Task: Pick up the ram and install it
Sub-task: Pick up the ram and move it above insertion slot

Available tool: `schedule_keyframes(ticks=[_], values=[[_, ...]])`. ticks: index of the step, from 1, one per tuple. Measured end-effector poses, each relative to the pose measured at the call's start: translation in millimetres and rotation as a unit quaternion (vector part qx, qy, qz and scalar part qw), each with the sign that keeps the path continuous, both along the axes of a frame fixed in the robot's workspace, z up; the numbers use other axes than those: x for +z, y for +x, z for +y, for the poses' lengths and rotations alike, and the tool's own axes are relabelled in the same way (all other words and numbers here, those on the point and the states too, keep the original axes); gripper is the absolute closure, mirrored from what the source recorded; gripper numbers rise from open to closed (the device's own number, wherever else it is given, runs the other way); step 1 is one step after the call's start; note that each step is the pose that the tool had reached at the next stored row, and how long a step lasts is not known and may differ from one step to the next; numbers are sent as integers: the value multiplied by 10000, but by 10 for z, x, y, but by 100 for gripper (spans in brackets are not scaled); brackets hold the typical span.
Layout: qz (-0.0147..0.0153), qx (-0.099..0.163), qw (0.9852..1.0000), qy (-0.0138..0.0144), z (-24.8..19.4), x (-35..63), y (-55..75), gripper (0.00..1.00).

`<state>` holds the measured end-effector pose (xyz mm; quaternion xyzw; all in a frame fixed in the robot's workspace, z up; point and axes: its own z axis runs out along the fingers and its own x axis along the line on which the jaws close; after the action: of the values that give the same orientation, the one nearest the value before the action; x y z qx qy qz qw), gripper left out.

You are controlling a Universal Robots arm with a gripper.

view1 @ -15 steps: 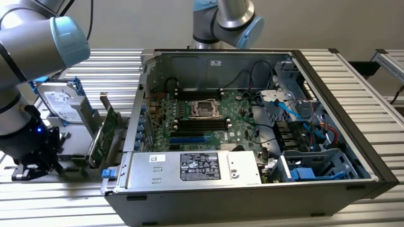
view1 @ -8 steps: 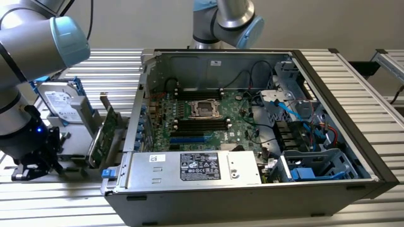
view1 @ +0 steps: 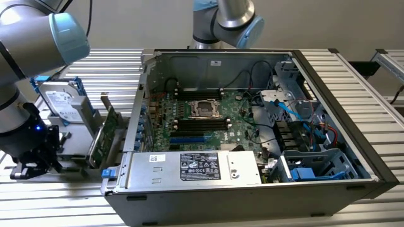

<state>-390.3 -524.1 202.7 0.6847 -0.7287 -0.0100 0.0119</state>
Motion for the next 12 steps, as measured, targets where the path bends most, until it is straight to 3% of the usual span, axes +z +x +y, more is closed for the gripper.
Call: schedule_keyframes(ticks=[4, 12], values=[[0, 1, 10000, 1, 0, 136, 7, 86], [8, 7, 10000, 1, 0, 499, 36, 86]])
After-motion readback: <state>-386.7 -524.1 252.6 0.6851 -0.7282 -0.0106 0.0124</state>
